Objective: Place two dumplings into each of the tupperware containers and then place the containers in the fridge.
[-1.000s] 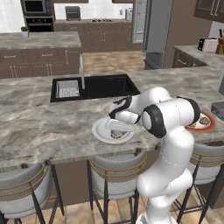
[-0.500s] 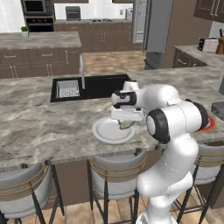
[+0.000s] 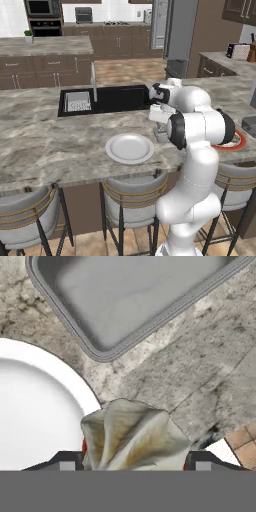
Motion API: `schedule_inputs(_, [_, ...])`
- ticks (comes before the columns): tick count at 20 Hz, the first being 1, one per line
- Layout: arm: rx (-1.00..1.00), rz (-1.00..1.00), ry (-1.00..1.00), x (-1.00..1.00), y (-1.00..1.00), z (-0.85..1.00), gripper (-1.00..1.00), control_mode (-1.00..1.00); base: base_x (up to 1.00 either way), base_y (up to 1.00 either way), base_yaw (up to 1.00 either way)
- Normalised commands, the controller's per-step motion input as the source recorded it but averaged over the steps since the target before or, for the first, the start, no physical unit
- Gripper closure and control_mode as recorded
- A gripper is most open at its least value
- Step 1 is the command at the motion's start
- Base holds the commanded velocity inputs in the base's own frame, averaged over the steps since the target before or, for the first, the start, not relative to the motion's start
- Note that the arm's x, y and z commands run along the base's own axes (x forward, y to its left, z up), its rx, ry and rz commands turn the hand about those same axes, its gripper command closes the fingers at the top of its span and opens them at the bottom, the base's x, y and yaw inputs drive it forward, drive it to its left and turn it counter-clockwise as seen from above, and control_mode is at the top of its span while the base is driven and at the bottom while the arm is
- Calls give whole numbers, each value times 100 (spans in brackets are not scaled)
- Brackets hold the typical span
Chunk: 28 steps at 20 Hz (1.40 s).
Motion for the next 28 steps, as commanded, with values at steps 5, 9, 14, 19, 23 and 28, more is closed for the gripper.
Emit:
schedule_inputs(5, [0, -33, 4, 27, -86, -4, 100, -100, 0, 0, 0])
schedule_inputs(9, [1, -18, 0, 33, -21, -30, 100, -100, 0, 0, 0])
schedule_inputs(14, [0, -8, 0, 49, 0, -36, 100, -100, 0, 0, 0])
schedule_inputs(19, [0, -3, 0, 45, 0, -43, 100, -100, 0, 0, 0])
schedule_inputs(23, [0, -2, 0, 23, 0, -57, 100, -100, 0, 0, 0])
schedule_inputs(28, [0, -2, 0, 30, 0, -37, 100, -100, 0, 0, 0])
